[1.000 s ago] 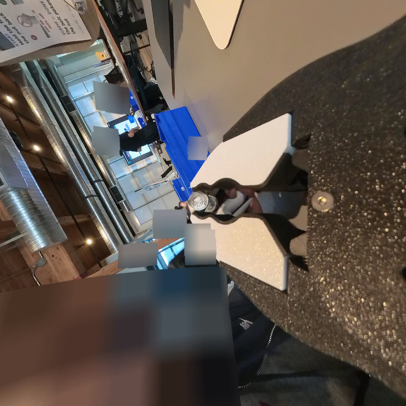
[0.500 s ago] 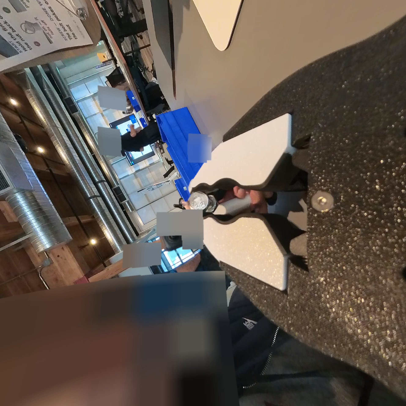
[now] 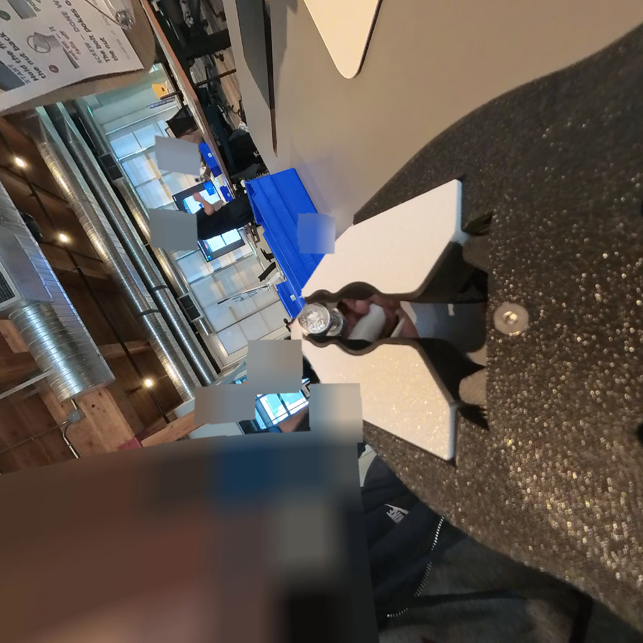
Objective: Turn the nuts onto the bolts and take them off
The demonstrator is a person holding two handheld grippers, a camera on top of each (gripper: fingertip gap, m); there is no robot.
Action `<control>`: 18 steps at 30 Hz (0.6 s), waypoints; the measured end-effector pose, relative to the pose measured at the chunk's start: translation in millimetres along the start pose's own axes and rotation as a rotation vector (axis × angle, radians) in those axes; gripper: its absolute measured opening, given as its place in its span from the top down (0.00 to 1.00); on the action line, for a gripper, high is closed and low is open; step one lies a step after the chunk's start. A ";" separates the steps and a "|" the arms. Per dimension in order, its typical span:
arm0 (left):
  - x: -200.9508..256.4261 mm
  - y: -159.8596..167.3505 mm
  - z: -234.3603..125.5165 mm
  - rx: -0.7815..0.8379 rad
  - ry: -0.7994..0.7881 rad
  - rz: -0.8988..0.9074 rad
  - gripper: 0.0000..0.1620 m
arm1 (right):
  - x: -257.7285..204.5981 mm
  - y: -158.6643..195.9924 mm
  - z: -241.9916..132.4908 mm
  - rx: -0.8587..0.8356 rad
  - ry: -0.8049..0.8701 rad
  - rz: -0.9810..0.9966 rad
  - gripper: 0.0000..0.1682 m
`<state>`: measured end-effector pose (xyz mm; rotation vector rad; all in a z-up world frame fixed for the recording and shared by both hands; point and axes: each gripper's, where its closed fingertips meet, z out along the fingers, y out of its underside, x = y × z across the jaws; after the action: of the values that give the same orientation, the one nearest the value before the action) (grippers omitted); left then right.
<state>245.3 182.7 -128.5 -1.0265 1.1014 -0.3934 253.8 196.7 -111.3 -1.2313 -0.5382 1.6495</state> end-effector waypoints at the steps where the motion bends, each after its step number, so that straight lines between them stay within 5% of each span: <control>1: -2.2 -1.8 0.1 0.028 0.027 -0.144 0.74 | 0.4 -0.9 -0.6 0.003 0.002 0.000 0.90; 5: -12.6 0.3 -0.3 0.076 0.116 -0.591 0.71 | 0.8 -2.2 -1.3 0.005 0.005 -0.006 0.90; 11: -1.5 2.8 3.6 0.064 0.255 -0.885 0.76 | 0.1 0.9 0.5 -0.009 0.003 -0.012 0.90; 13: 2.1 3.5 3.4 0.059 0.271 -0.890 0.89 | -0.3 1.9 1.0 -0.014 0.004 -0.017 0.90; 15: 1.7 4.2 3.3 0.051 0.240 -0.805 0.89 | -0.3 2.4 1.2 -0.015 0.002 -0.015 0.90; 18: -1.0 6.7 3.0 0.001 0.115 -0.420 0.89 | -0.3 3.1 1.4 -0.013 -0.001 -0.007 0.90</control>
<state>246.2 188.3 -133.4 -1.2485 0.9825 -0.7973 251.2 195.4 -113.1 -1.2371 -0.5538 1.6436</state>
